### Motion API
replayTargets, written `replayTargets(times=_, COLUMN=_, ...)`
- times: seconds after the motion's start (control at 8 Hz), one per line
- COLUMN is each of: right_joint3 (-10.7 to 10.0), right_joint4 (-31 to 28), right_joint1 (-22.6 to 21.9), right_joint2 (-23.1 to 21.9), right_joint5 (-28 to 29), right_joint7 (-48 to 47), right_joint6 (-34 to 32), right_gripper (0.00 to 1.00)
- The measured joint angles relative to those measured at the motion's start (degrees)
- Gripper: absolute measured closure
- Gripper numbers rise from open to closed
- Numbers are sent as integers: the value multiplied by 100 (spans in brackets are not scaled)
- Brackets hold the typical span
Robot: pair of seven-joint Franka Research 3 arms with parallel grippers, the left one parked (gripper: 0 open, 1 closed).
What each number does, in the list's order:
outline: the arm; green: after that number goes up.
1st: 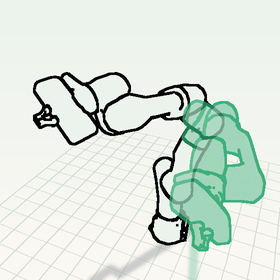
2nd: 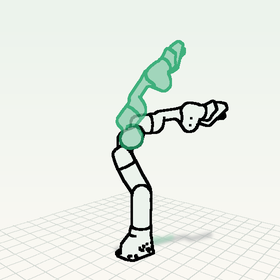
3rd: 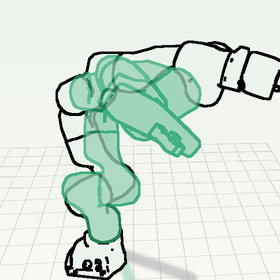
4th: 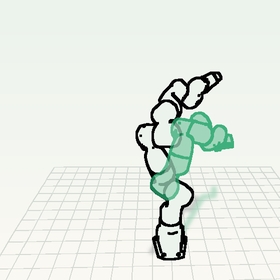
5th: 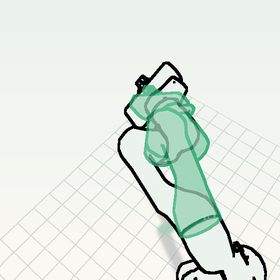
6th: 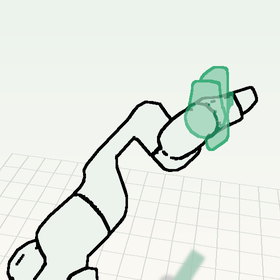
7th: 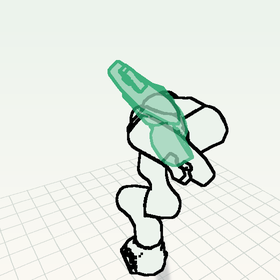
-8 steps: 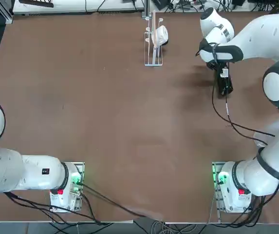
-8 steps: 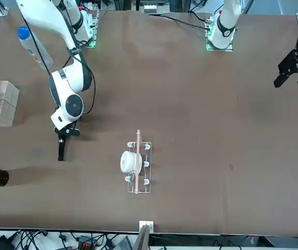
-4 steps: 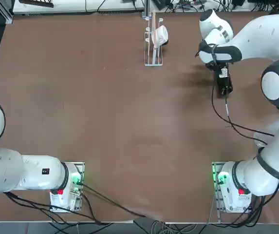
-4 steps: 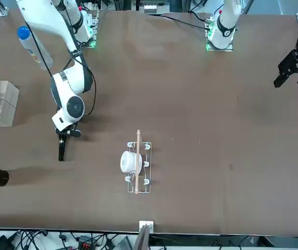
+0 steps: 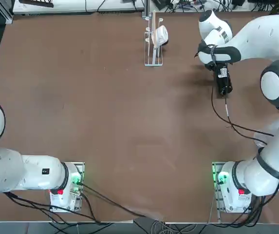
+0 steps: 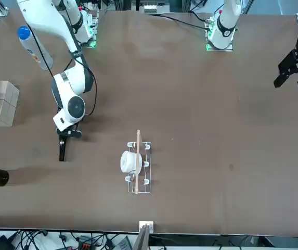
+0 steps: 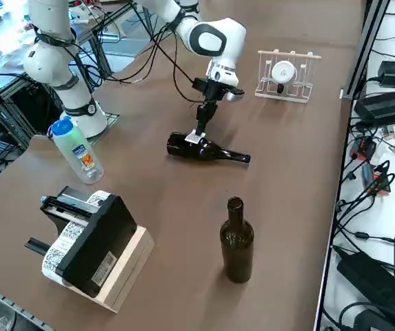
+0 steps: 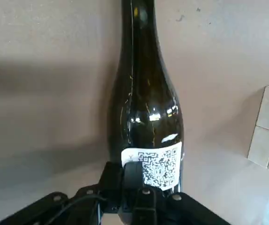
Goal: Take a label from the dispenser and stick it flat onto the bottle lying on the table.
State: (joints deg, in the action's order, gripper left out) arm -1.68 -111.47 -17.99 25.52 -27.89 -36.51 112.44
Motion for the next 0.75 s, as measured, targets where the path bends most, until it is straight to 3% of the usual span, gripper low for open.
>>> replayTargets(times=0.25, right_joint3=-2, right_joint4=1, right_joint1=-1, right_joint2=24, right_joint5=1, right_joint7=-9, right_joint6=45, right_gripper=93)
replayTargets(times=0.38, right_joint3=-10, right_joint4=1, right_joint1=0, right_joint2=58, right_joint5=1, right_joint7=-15, right_joint6=83, right_gripper=85)
replayTargets(times=0.5, right_joint3=-14, right_joint4=2, right_joint1=1, right_joint2=87, right_joint5=1, right_joint7=-17, right_joint6=98, right_gripper=70)
replayTargets(times=0.75, right_joint3=-14, right_joint4=8, right_joint1=0, right_joint2=98, right_joint5=1, right_joint7=-19, right_joint6=102, right_gripper=66)
